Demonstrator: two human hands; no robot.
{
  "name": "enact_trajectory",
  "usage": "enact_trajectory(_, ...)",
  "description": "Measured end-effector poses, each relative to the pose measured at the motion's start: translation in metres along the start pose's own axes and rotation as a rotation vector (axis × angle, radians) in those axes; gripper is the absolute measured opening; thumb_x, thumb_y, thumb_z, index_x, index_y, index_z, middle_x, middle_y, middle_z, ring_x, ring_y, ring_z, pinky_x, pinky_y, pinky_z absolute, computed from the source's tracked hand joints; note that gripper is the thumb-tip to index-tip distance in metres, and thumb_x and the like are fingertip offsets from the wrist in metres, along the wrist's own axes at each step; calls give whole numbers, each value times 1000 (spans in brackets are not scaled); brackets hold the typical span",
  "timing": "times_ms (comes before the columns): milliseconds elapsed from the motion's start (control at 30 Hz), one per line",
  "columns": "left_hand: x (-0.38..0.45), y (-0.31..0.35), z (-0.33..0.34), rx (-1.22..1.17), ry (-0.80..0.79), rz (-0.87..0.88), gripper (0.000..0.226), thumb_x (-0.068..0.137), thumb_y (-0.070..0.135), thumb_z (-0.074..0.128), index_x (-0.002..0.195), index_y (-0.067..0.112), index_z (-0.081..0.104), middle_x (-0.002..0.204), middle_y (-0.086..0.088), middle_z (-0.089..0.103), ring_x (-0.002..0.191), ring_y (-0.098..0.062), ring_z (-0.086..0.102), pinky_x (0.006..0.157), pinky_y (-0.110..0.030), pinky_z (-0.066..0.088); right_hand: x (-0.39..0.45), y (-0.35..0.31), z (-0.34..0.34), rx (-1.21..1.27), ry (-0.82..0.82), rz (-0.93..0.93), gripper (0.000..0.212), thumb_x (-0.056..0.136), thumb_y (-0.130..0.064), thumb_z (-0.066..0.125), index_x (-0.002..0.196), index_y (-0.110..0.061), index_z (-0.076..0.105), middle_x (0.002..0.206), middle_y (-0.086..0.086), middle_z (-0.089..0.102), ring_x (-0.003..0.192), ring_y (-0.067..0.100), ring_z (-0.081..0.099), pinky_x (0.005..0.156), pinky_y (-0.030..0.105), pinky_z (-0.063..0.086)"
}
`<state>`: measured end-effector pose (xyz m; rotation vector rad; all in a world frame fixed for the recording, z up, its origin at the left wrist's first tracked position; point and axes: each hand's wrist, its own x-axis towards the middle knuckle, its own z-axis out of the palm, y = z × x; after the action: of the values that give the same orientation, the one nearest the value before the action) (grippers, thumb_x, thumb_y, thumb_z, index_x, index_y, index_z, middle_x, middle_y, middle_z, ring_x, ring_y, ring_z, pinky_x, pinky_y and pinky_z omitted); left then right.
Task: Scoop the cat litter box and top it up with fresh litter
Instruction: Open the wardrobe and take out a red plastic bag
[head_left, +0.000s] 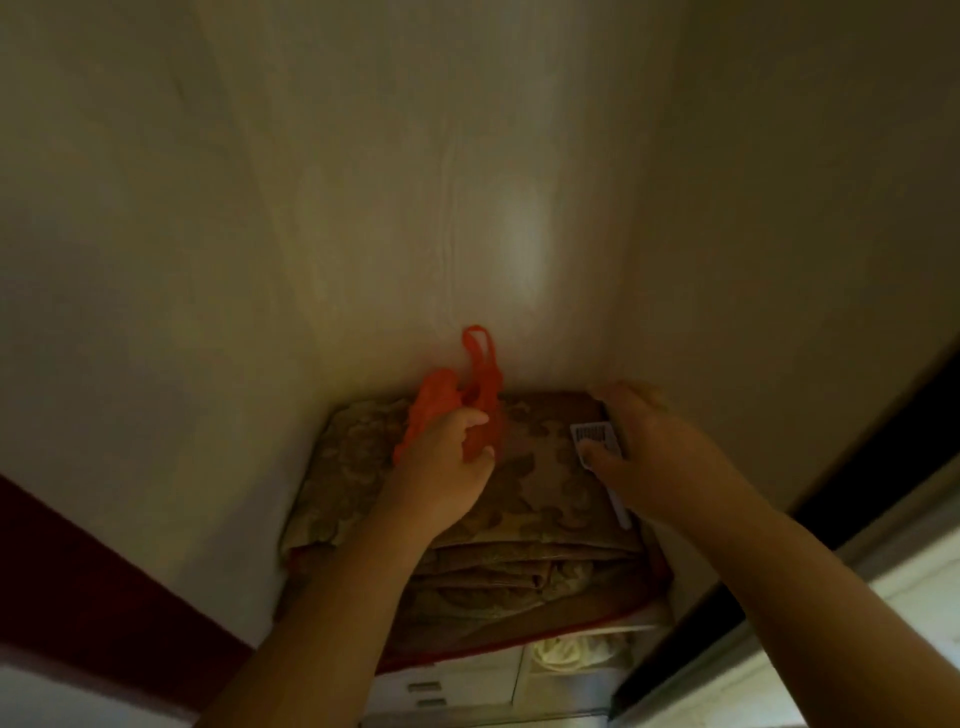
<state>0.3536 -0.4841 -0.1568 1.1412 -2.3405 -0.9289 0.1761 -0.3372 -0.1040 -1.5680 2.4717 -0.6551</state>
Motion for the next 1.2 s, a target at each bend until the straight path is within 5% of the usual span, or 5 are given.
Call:
enact_trajectory(300, 23, -53, -2, -24, -12, -102, 43, 96, 30, 62, 138, 29, 53, 141, 4, 48, 126, -15, 53, 100, -32, 48, 49, -1, 49, -17, -114, -29, 62, 94, -34, 66, 151, -21, 44, 156, 2, 38, 140, 19, 42, 115, 33, 36)
enact_trajectory(600, 48, -105, 5, 15, -47, -219, 49, 98, 34, 60, 145, 27, 48, 148, 0, 42, 127, -17, 51, 92, -26, 43, 99, 6, 105, 30, -197, -39, 52, 98, -26, 63, 146, -12, 51, 153, 6, 41, 138, 21, 42, 102, 15, 28)
enact_trajectory(767, 68, -131, 28, 4, -113, -269, 45, 99, 28, 58, 143, 24, 50, 136, 3, 50, 107, -9, 55, 80, -12, 44, 110, 16, 140, 36, -316, -33, 48, 94, -30, 65, 140, -24, 54, 148, 2, 45, 137, 24, 43, 110, 33, 38)
enact_trajectory(1067, 123, -173, 71, 82, -282, -474, 72, 92, 44, 63, 153, 53, 25, 167, -5, -19, 153, -43, 6, 121, -53, 28, 111, 23, 188, 94, -444, 14, 63, 99, -35, 60, 155, -19, 38, 159, 3, 35, 143, 21, 37, 113, 29, 33)
enact_trajectory(1200, 139, -181, 73, 114, -355, -506, 63, 94, 47, 61, 152, 45, 36, 168, -3, -7, 151, -41, 17, 118, -51, 32, 113, 25, 191, 146, -456, 15, 60, 102, -31, 58, 156, -18, 36, 160, 3, 32, 144, 20, 35, 106, 19, 27)
